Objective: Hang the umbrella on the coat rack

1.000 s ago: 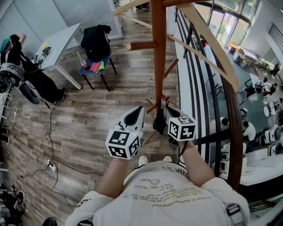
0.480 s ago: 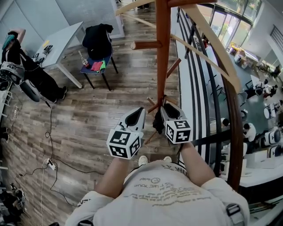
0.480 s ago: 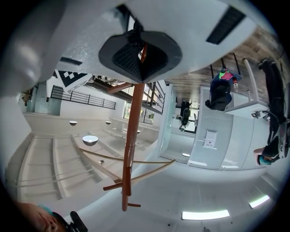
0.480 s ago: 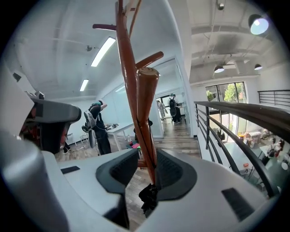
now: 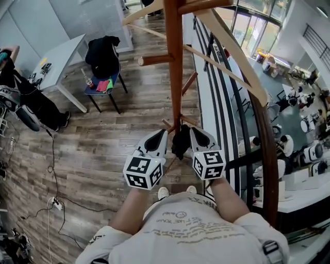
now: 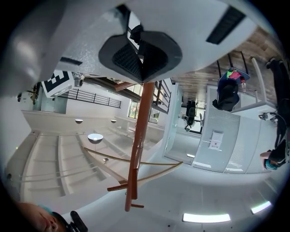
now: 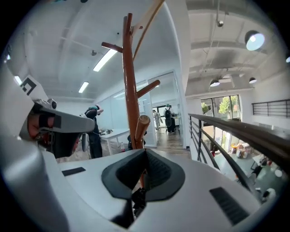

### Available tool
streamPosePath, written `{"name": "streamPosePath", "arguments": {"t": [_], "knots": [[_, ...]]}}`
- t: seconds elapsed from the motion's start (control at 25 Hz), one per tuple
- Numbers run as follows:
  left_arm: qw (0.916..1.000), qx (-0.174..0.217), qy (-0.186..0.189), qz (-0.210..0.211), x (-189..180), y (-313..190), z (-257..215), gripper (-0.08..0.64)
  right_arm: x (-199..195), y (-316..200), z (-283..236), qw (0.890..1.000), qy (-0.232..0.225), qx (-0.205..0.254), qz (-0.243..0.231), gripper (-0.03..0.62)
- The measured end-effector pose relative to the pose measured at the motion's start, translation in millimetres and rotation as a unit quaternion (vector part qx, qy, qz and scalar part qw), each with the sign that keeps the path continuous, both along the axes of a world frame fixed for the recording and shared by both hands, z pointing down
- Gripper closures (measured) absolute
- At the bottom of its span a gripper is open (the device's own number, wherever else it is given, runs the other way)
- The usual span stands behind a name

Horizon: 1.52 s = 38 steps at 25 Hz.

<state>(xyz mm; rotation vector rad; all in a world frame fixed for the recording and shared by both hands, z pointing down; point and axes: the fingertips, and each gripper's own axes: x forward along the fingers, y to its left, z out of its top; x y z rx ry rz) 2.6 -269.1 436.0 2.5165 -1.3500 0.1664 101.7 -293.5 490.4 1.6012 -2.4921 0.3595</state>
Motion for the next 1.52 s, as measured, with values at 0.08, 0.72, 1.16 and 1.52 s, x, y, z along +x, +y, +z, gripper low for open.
{"name": "streamPosePath", "arguments": {"t": [0.08, 0.72, 1.16, 1.52], "knots": [[0.9999, 0.005, 0.004, 0.008, 5.0, -1.7, -5.7, 0.554, 8.5, 3.2, -11.8, 0.999, 0.025, 0.015, 0.018, 0.591], [0.9992, 0.017, 0.012, 0.033, 13.8, -5.1, -13.0, 0.554, 28.1, 35.3, -67.5, 0.996, -0.017, 0.073, 0.046, 0.592], [0.9988, 0.038, -0.008, 0.030, 8.0, -6.4, -13.4, 0.555, 35.2, 33.4, -71.2, 0.995, -0.002, 0.076, 0.071, 0.592], [0.9984, 0.043, -0.009, 0.035, 12.9, -6.0, -12.8, 0.555, 43.5, 30.2, -67.4, 0.994, -0.011, 0.068, 0.082, 0.591]]}}
